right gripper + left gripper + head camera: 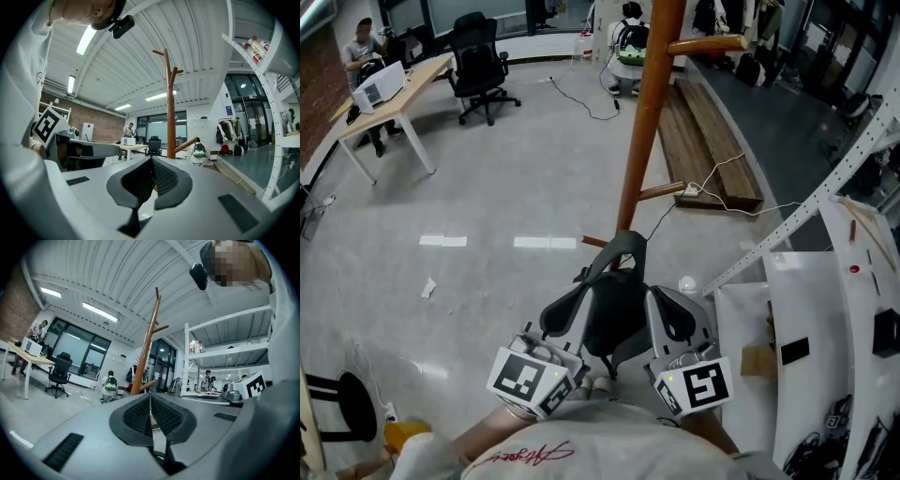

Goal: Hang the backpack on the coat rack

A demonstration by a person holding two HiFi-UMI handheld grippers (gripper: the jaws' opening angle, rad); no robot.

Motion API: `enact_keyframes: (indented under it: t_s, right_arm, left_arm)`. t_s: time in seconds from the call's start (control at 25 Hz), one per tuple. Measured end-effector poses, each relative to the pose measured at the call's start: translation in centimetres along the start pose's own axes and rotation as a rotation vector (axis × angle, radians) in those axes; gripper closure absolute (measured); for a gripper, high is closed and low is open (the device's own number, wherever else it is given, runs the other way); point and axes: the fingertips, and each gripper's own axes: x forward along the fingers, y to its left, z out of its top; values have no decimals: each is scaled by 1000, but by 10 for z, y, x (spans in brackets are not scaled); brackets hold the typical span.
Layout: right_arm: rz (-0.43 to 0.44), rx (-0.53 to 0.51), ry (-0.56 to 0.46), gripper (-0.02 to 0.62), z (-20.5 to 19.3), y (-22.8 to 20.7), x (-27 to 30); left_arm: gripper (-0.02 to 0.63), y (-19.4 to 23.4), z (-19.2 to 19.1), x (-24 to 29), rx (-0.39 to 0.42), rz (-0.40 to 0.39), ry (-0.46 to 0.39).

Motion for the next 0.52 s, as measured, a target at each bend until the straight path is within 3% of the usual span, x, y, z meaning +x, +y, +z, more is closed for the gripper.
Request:
enact_keyframes:
  t_s: [0.52]
  right_arm:
    - [17, 0, -1, 577, 2, 8, 1]
  left_arm:
    - [584, 1, 3, -6, -6, 5, -10]
